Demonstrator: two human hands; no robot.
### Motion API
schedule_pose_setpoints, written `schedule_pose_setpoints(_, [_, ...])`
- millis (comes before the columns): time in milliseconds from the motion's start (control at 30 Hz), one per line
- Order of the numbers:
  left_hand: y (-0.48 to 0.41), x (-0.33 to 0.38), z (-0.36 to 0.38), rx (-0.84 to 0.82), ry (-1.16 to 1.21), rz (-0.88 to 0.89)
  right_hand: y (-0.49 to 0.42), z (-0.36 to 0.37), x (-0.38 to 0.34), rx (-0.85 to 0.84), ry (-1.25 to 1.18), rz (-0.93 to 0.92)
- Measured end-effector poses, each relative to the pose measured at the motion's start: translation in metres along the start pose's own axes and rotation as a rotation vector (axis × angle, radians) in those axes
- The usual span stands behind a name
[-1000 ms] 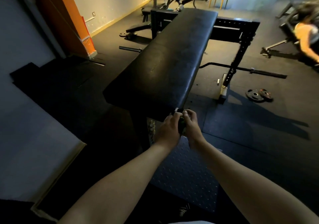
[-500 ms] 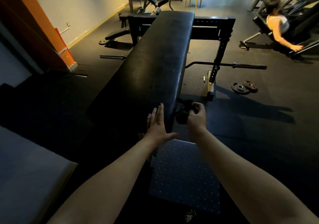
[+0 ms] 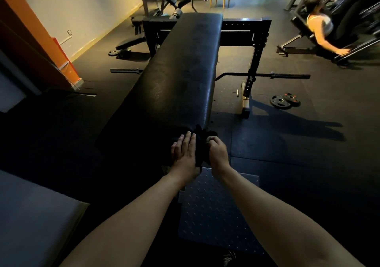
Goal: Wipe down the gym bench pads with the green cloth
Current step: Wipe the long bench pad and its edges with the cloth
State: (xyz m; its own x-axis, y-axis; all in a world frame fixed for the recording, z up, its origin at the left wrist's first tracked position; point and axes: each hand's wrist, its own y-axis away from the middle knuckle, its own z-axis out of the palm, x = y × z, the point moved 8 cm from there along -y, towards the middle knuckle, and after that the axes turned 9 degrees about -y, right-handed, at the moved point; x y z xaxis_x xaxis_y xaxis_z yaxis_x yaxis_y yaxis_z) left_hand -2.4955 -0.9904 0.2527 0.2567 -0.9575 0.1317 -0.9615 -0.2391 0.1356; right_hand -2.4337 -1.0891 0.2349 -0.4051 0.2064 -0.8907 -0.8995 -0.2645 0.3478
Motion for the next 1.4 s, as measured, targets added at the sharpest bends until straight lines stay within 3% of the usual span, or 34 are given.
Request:
schedule_pose_setpoints(267, [0.004,-0.002,-0.005,-0.002,0.032,0.086,0.044,0.003,0.011,-0.216,0.181,-0.022])
schedule_pose_setpoints(367, [0.008,-0.006,-0.011,0.004,0.096,0.1,0.026,-0.005,-0.01,-0.133,0.27,-0.166])
schedule_pose_setpoints(500, [0.03,-0.02,-0.006,0.104,-0.028,-0.083,-0.012,-0.001,-0.036,0.014,0.343,-0.233])
schedule_pose_setpoints(633, [0.034,-0.019,-0.01,0.112,-0.043,-0.127,-0.009,0.024,-0.018,-0.02,0.509,-0.154])
schedule_pose_setpoints(800, [0.033,-0.022,-0.013,0.121,-0.006,-0.146,0.023,0.024,-0.012,-0.051,0.424,-0.268])
schedule_pose_setpoints(1000, [0.028,-0.022,-0.01,0.115,-0.02,-0.171,0.047,0.029,-0.002,-0.155,0.604,-0.419])
schedule_pose_setpoints(1233, [0.021,-0.015,-0.016,0.156,0.088,-0.256,-0.002,0.031,-0.027,-0.236,0.724,-0.502])
schedule_pose_setpoints(1400, [-0.011,0.01,-0.03,0.106,-0.034,-0.28,-0.048,0.039,-0.052,-0.286,0.788,-0.524])
